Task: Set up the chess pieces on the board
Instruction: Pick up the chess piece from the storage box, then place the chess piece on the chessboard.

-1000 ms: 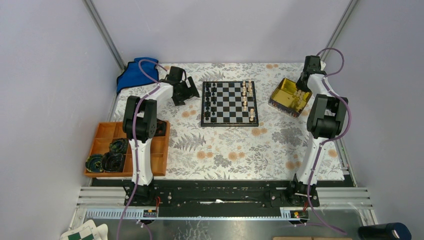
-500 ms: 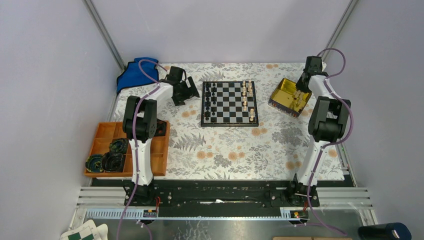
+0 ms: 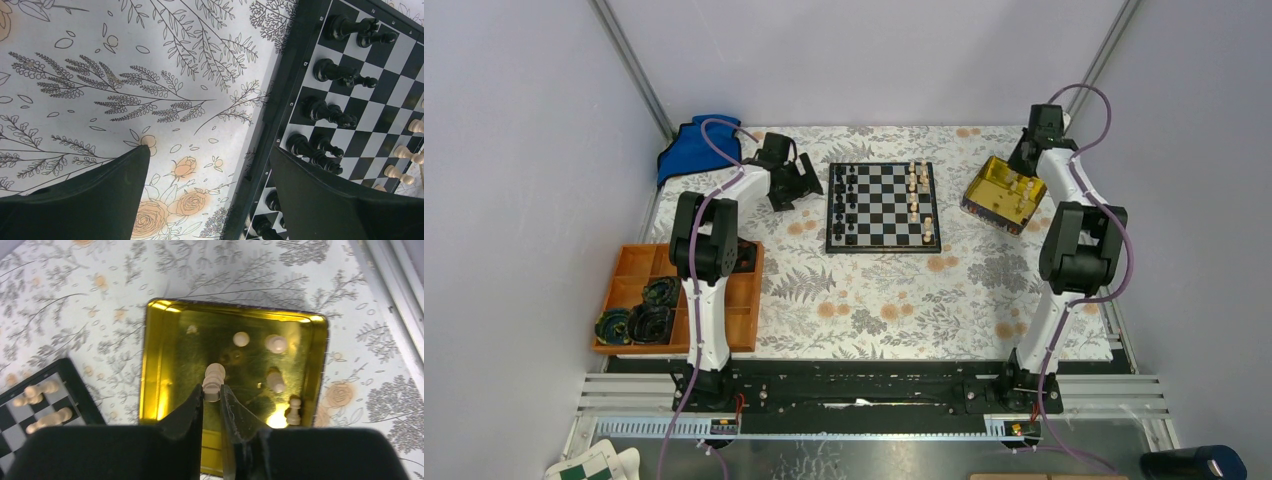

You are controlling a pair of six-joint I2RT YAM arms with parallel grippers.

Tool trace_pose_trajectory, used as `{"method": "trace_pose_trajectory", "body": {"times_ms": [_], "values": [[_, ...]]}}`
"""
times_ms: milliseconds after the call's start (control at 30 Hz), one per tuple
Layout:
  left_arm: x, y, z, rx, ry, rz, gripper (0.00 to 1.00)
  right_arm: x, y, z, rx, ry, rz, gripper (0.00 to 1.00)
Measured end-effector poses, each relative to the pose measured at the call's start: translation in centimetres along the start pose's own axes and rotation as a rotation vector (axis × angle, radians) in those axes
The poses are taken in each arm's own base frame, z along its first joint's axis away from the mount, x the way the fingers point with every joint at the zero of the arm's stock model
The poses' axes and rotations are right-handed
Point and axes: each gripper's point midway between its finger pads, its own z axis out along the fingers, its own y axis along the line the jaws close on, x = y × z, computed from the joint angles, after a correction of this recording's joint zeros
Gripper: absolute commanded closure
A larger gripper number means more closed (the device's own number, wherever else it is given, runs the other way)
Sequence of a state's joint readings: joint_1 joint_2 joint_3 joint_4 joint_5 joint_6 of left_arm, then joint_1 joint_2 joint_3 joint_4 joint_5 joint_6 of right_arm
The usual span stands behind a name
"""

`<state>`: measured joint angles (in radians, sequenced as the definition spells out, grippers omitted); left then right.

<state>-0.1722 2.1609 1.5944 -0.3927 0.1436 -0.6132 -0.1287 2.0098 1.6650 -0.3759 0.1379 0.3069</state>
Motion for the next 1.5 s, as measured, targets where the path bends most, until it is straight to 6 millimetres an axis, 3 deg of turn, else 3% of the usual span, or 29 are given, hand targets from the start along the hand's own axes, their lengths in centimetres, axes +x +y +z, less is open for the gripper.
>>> {"method": "trace_pose_trajectory", "body": {"times_ms": [167, 467, 733, 1200, 1500], "values": [[0.0, 0.0, 0.0, 0.002, -0.002, 0.001, 0.01, 0.8, 3.2, -1.3, -0.052, 0.002, -0.050, 1.00], [0.2, -0.2, 0.0, 0.007, -0.006, 0.005, 0.01, 4.6, 9.4, -3.4, -0.150, 0.062, -0.171, 1.00], [0.3, -0.3, 0.0, 0.010, -0.008, 0.008, 0.01, 5.5, 13.9, -5.4, -0.225, 0.045, -0.239, 1.00], [0.3, -0.4, -0.1, 0.011, -0.008, 0.005, 0.01, 6.6, 16.8, -7.2, -0.273, 0.049, -0.292, 1.00], [0.3, -0.4, -0.1, 0.011, -0.008, 0.002, 0.01, 8.1, 17.3, -6.4, -0.267, 0.085, -0.314, 1.00]]}}
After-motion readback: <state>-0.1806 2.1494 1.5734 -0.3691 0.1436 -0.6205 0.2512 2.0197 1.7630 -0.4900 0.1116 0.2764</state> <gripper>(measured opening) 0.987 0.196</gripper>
